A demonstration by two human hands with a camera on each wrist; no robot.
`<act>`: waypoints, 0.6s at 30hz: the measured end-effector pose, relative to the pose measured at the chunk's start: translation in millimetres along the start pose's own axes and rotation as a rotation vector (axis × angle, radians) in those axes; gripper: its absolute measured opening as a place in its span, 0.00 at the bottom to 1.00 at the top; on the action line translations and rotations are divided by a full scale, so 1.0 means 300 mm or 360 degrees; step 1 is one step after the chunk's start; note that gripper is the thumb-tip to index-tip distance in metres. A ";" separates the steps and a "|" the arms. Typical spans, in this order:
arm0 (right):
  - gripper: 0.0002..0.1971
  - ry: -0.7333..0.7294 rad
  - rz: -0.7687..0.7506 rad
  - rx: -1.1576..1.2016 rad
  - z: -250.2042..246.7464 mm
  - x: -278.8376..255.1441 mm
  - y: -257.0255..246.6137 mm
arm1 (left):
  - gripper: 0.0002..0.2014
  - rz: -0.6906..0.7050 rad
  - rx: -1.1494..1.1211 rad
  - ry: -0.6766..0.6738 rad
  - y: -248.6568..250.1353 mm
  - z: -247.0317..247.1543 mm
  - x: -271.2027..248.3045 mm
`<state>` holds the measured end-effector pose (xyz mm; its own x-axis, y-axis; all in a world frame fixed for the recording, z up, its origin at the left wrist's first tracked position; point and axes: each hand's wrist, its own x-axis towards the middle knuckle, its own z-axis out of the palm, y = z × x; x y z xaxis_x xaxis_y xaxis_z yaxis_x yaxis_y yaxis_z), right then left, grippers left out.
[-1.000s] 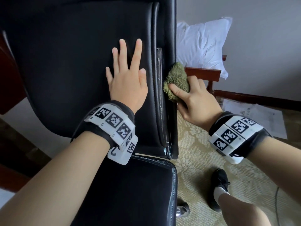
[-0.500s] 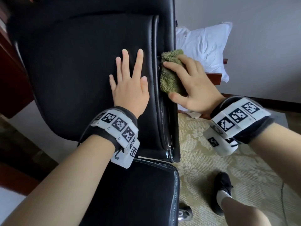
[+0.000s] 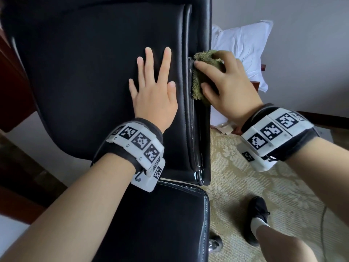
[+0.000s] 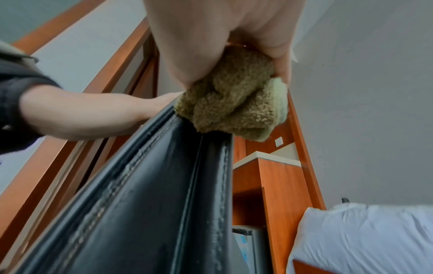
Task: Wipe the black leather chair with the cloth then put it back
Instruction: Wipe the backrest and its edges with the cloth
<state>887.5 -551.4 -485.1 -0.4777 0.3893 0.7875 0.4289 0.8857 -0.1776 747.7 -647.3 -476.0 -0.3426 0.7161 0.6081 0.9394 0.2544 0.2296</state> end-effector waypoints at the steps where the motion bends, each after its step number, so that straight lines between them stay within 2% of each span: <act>1: 0.22 -0.0006 0.0008 0.0067 0.001 0.007 -0.003 | 0.30 0.0003 -0.0015 -0.0005 0.000 -0.002 0.000; 10: 0.24 -0.0206 0.0056 0.0073 0.031 -0.057 0.003 | 0.30 -0.0013 -0.0060 -0.0003 0.005 0.004 0.007; 14: 0.23 -0.0180 0.0086 0.0245 0.031 -0.076 0.027 | 0.31 -0.0009 -0.0056 0.0021 0.000 0.004 0.002; 18: 0.23 -0.0005 0.0047 0.0422 0.001 -0.059 0.022 | 0.31 0.0001 -0.0048 0.0016 0.000 0.005 -0.001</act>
<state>898.5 -552.5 -500.6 -0.4705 0.4164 0.7780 0.2272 0.9091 -0.3491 747.8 -646.5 -477.2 -0.3424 0.7098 0.6156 0.9389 0.2343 0.2520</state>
